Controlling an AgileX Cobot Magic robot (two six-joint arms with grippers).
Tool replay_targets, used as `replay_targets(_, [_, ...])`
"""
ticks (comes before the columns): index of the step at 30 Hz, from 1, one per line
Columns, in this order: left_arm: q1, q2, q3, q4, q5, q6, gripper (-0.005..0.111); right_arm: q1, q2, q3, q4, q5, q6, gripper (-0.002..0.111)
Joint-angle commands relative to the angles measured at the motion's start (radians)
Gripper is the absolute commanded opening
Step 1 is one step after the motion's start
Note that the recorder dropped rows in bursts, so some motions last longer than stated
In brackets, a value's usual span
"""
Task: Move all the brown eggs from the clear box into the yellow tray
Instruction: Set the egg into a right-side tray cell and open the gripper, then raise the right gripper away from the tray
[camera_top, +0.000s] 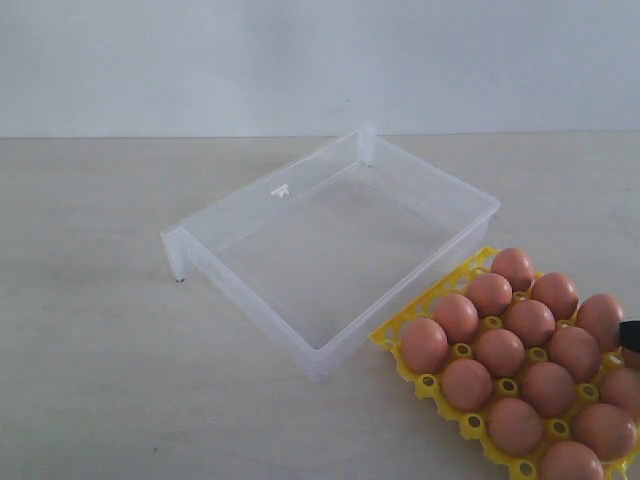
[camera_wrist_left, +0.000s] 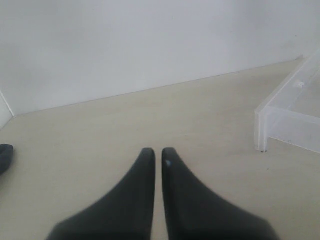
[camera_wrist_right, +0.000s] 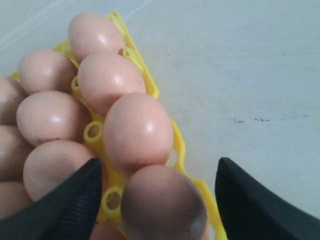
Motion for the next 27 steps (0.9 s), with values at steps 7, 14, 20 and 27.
replay_targets(7, [-0.003,-0.003,-0.003,-0.005,-0.007,-0.003,0.004,-0.002,-0.006,0.001,0.068,0.016,0.008,0.065])
replay_targets(14, [-0.003,-0.003,-0.003,-0.005,-0.007,-0.003,0.004,-0.002,-0.006,0.001,0.305,-0.215,0.109,0.044])
replay_targets(20, [-0.003,-0.003,-0.003,-0.005,-0.007,-0.003,0.004,-0.002,-0.006,-0.068,0.362,-0.352,0.075,0.000])
replay_targets(27, [-0.003,-0.003,-0.003,-0.005,-0.007,-0.003,0.004,0.040,-0.030,-0.160,0.280,-0.293,0.078,0.000])
